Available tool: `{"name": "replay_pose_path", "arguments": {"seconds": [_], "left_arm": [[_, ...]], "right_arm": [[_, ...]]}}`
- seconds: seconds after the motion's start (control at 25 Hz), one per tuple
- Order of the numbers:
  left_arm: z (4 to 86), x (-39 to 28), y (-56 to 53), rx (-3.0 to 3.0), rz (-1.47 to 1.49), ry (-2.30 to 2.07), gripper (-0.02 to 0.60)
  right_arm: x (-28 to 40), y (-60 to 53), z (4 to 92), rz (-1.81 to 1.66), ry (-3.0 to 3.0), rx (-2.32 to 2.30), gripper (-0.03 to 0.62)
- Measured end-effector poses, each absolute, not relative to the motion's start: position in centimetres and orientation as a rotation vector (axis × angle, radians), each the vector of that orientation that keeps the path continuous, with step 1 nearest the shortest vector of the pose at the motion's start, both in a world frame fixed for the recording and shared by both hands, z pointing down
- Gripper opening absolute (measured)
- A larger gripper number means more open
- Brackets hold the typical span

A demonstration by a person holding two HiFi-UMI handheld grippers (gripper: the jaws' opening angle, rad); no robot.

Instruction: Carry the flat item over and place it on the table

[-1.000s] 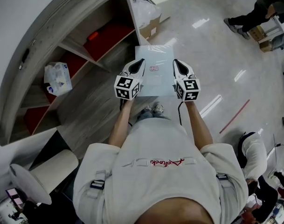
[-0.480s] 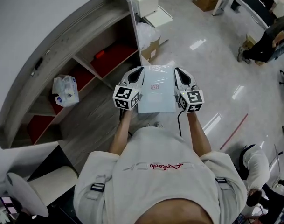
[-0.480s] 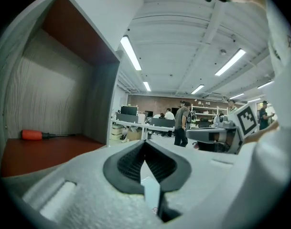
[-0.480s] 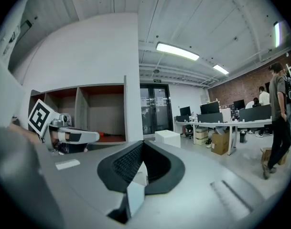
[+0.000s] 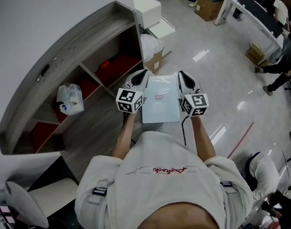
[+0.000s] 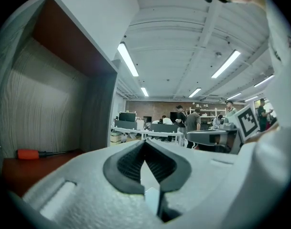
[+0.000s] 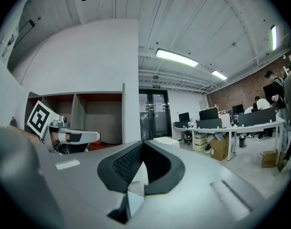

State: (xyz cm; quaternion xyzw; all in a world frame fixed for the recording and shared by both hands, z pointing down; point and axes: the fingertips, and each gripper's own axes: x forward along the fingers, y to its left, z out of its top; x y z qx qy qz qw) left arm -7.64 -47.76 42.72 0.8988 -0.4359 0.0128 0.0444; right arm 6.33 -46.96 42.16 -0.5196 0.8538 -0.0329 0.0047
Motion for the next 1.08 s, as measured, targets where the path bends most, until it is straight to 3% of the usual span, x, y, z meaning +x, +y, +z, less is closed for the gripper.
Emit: {"name": "replay_pose_path", "arguments": {"seconds": [1.08], "left_arm": [[43.8, -7.6, -48.5, 2.728, 0.042, -1.338, 0.000]], "right_arm": [[5.8, -47.2, 43.9, -0.169, 2.687, -1.637, 0.006]]}}
